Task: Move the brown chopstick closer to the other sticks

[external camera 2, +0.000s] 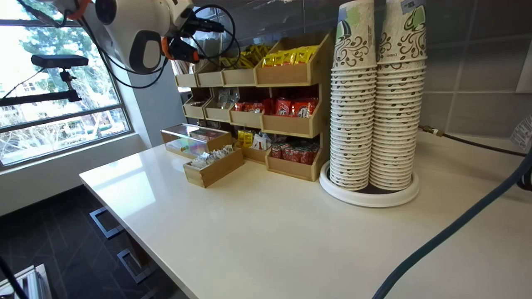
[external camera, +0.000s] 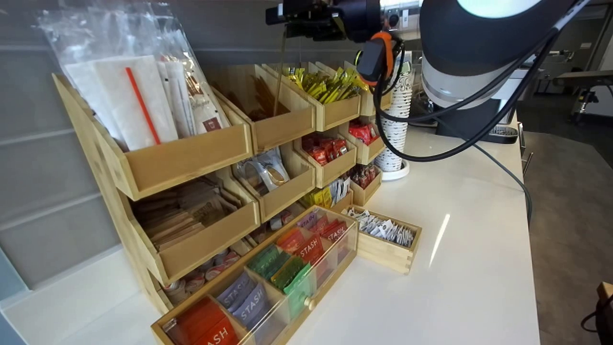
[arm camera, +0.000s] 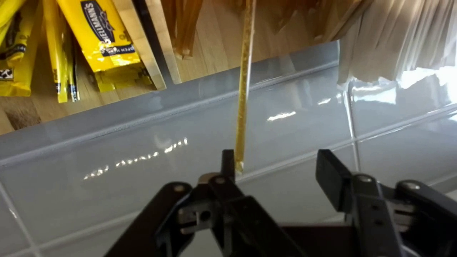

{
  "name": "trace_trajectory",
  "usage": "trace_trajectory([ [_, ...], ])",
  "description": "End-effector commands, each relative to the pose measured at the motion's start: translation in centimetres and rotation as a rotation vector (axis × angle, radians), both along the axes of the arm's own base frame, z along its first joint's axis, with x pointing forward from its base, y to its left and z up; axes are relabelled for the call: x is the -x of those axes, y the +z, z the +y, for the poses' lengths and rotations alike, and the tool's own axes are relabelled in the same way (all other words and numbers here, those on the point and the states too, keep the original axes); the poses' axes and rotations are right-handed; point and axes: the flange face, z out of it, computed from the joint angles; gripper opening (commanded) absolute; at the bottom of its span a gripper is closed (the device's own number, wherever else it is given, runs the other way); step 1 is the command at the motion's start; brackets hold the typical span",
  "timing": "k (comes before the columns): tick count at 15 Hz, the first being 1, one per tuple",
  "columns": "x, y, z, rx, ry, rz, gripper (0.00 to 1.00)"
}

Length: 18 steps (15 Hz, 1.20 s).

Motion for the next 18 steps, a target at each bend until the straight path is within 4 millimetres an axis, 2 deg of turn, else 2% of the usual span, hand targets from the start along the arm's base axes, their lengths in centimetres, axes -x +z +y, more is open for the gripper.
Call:
trace_trajectory([
  [1,0.1,1.0,0.2,0.035,-0.007,0.019,0.93],
  [3,0.2,1.2,-0.1,0.068,-0.015,0.037,1.00],
  [7,0.1,1.9,-0.6,0.118,-0.016,0.058,1.00],
  [11,0.3,2.4,0.0,0.164,-0.009,0.081,1.00],
  [18,0.8,3.9,0.0,0.351,-0.047,0.140,1.00],
])
